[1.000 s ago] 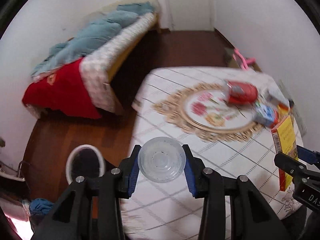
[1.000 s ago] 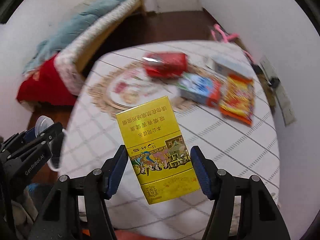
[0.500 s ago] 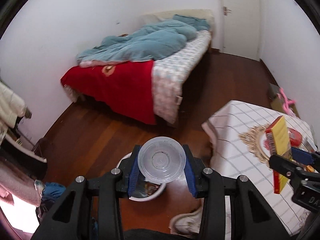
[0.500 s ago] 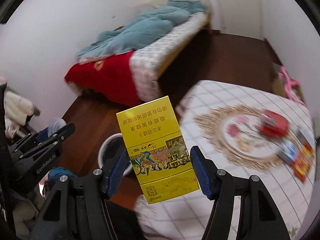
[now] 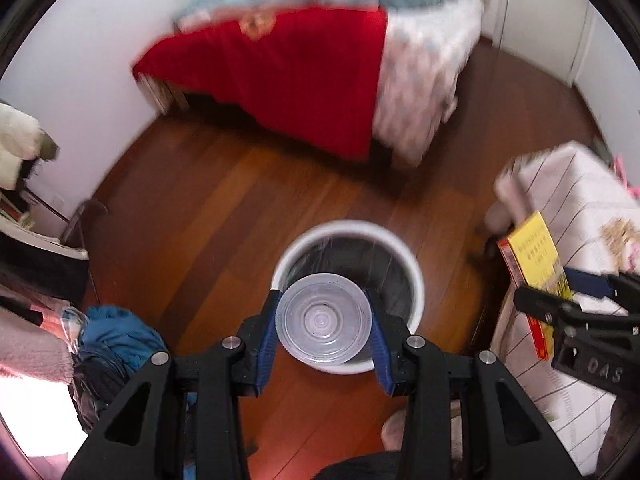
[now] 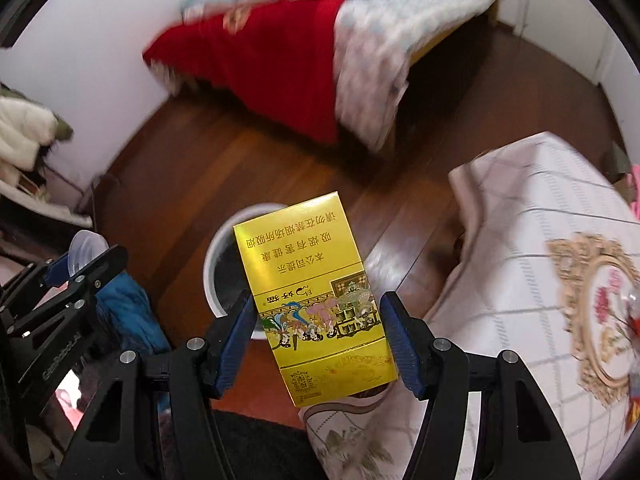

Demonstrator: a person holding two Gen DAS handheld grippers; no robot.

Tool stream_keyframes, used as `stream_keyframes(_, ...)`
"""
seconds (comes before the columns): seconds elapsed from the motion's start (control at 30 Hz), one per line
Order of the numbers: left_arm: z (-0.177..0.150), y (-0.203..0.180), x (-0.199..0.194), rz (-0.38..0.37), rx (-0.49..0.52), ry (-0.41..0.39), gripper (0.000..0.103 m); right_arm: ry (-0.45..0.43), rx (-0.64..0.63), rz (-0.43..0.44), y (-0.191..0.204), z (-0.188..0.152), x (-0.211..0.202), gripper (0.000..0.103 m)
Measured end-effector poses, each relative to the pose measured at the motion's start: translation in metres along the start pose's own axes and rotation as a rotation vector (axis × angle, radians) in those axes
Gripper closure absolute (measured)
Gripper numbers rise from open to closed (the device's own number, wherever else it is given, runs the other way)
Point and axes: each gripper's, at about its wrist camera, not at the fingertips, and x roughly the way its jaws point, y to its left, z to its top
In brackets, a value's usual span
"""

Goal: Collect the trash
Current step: 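Lift both held items and carry them over the white bin, then open both tools to drop the lid and yellow box into the bin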

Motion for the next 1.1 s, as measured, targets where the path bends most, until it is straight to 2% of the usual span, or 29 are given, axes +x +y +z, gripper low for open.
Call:
stream_keyframes(0.07,0.002,0.006,0.03,-0.021,0.014,0.086,0.066,0.071,-0.008,-0.001,0.007,0.007,0.037,0.038)
stream_keyframes(0.17,0.006,0.016,0.091,-0.084,0.044,0.286,0.066,0.202,-0.03,-0.01,0.017,0.021,0.099,0.038)
stream_keyframes(0.27,0.009,0.022,0.142,-0.109,0.068,0.435,0.066,0.317,-0.036,-0.015,0.02,0.031,0.15,0.038)
stream_keyframes(0.33,0.011,0.026,0.166,-0.115,0.078,0.509,0.066,0.398,-0.054,-0.03,0.025,0.037,0.185,0.038)
stream_keyframes(0.5,0.005,0.034,0.207,-0.14,0.088,0.668,0.066,0.551,-0.074,-0.034,0.031,0.043,0.24,0.038)
stream_keyframes(0.67,0.003,0.046,0.221,-0.216,0.01,0.718,0.066,0.632,-0.07,-0.041,0.03,0.045,0.273,0.038)
stream_keyframes(0.83,0.008,0.054,0.222,-0.278,-0.058,0.722,0.065,0.669,-0.049,-0.019,0.028,0.049,0.288,0.038)
stream_keyframes(0.97,0.011,0.056,0.222,-0.293,-0.084,0.728,0.032,0.677,-0.051,-0.005,0.028,0.052,0.287,0.037)
stream_keyframes(1.0,0.012,0.058,0.22,-0.294,-0.092,0.721,0.03,0.683,-0.045,0.0,0.03,0.054,0.288,0.035)
stream_keyframes(1.03,0.012,0.06,0.219,-0.292,-0.097,0.718,0.025,0.685,-0.037,0.005,0.029,0.054,0.288,0.028)
stream_keyframes(1.1,0.013,0.063,0.214,-0.285,-0.107,0.704,0.011,0.669,-0.021,0.006,0.026,0.057,0.282,0.021)
